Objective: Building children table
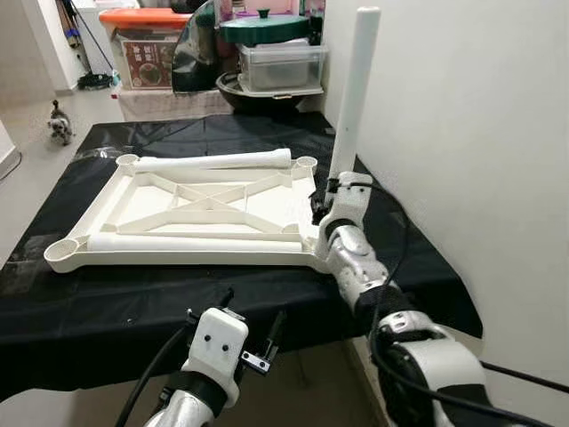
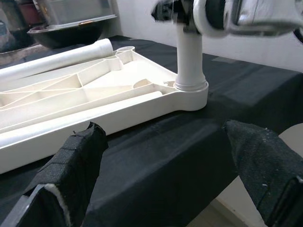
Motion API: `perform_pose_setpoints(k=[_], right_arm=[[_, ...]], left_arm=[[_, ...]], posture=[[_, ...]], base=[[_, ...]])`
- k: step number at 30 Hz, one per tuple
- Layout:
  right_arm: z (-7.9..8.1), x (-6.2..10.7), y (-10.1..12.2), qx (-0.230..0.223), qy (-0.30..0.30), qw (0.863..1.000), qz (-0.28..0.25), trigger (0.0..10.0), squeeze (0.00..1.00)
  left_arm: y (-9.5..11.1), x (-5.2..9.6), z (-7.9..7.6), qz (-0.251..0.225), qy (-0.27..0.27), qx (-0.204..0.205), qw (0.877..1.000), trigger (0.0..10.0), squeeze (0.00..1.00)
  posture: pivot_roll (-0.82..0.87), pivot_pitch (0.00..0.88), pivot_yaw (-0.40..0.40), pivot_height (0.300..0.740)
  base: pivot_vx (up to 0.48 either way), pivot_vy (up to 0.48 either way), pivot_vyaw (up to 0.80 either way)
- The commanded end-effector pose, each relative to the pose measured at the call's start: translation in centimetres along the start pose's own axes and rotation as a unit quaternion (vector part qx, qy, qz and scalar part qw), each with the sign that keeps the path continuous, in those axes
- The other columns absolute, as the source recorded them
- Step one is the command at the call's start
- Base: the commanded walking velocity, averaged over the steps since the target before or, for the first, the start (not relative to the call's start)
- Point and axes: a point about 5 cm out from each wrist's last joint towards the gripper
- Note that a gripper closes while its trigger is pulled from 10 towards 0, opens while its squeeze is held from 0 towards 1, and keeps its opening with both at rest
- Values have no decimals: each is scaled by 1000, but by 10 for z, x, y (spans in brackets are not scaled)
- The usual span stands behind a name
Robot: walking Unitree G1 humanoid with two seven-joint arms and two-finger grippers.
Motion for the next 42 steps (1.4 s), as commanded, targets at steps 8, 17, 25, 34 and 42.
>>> perform_pose_setpoints(k=[8, 17, 25, 34, 42], right_arm=[[13, 2, 12, -82, 265, 961, 12, 10000, 0], [29, 36, 0, -23, 581, 812, 46, 10000, 0], [42, 36, 8, 14, 623, 782, 37, 0, 0], [41, 25, 12, 29, 538, 842, 13, 0, 0], [-13, -1, -4, 85, 81, 991, 59, 0, 0]], left_arm=[[-3, 1, 1, 7, 1, 0, 1000, 10000, 0], [-2, 0, 2, 7, 3, -1, 1000, 10000, 0], [-3, 1, 2, 7, 3, -1, 1000, 10000, 0], [-4, 1, 2, 8, 4, -1, 1000, 10000, 0], [-4, 1, 1, 9, 3, 1, 1000, 10000, 0]], posture=[[44, 32, -52, 740], [49, 35, -55, 740], [49, 35, -55, 740], [48, 32, -54, 740], [40, 23, -44, 740]], base=[[0, 0, 0], [0, 0, 0], [0, 0, 0], [0, 0, 0], [0, 0, 0]])
Point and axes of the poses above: a point about 5 cm out from each wrist's last joint towards the gripper, its own x axis pointing back from the gripper into the wrist, its own y axis along the axis of the wrist's last joint, z = x × y, and after that the axes turned 5 degrees about x, right-handed
